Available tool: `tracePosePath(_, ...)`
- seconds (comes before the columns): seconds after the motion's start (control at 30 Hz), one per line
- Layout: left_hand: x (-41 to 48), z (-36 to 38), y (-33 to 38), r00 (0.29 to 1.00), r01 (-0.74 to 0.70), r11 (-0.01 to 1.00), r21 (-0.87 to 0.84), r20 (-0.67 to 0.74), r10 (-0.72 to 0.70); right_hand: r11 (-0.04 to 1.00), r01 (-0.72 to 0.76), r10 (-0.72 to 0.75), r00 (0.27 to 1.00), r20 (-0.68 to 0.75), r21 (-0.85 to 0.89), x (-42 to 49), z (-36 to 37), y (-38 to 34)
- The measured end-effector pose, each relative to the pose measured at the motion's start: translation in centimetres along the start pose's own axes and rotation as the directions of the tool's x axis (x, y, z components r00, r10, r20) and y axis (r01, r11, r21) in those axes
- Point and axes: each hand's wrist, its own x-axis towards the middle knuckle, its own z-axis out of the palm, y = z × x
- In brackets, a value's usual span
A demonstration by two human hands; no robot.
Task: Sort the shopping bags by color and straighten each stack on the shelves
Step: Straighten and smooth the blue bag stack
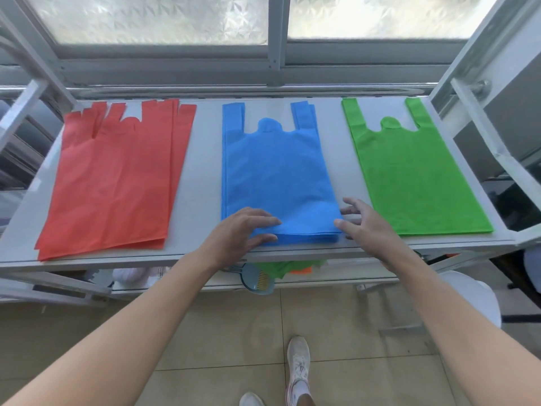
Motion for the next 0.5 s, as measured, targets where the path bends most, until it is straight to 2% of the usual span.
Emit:
tracePosePath(0.07, -0.1, 0.1, 0.1, 0.998, -0.021, 0.999, 0.039, -0.063, 0.023, 0.970, 0.159, -0.162, 0.987, 0.000, -0.184, -0.5, -0.5, 0.1)
tracePosePath(0.13, 0.1, 0.0, 0.7, 0.986, -0.010, 0.993, 0.115, -0.163, 0.029, 0.920, 0.299, -0.290, 0.954, 0.072, -0.254, -0.9, -0.5, 0.0)
tracePosePath(0.17, 0.2, 0.0, 1.1, 0.978, -0.005, 0.989, 0.145, -0.205, 0.035, 0.898, 0.338, -0.326, 0.941, 0.088, -0.282, -0.9, -0.3, 0.1)
tracePosePath(0.23, 0.4, 0.0, 1.6, 0.966, -0.023, 0.981, 0.194, -0.250, 0.072, 0.878, 0.335, -0.344, 0.938, 0.033, -0.341, -0.6, -0.1, 0.4)
tracePosePath(0.3, 0.3, 0.1, 1.7, 0.961, -0.039, 0.973, 0.227, -0.257, 0.099, 0.904, 0.248, -0.283, 0.958, -0.052, -0.349, -0.5, -0.1, 0.3)
tracePosePath(0.37, 0.0, 0.3, 1.6, 0.961, -0.047, 0.968, 0.248, -0.254, 0.112, 0.958, 0.119, -0.145, 0.986, -0.081, -0.260, -0.7, 0.0, 0.0)
tracePosePath(0.43, -0.4, 0.7, 1.5, 0.963, -0.055, 0.964, 0.259, -0.241, 0.119, 0.999, -0.052, 0.052, 0.997, -0.048, -0.001, -0.9, 0.2, -0.4)
tracePosePath(0.5, -0.7, 1.1, 1.5, 0.965, -0.064, 0.962, 0.267, -0.228, 0.127, 0.936, -0.210, 0.212, 0.977, 0.023, 0.282, -1.0, 0.4, -0.9)
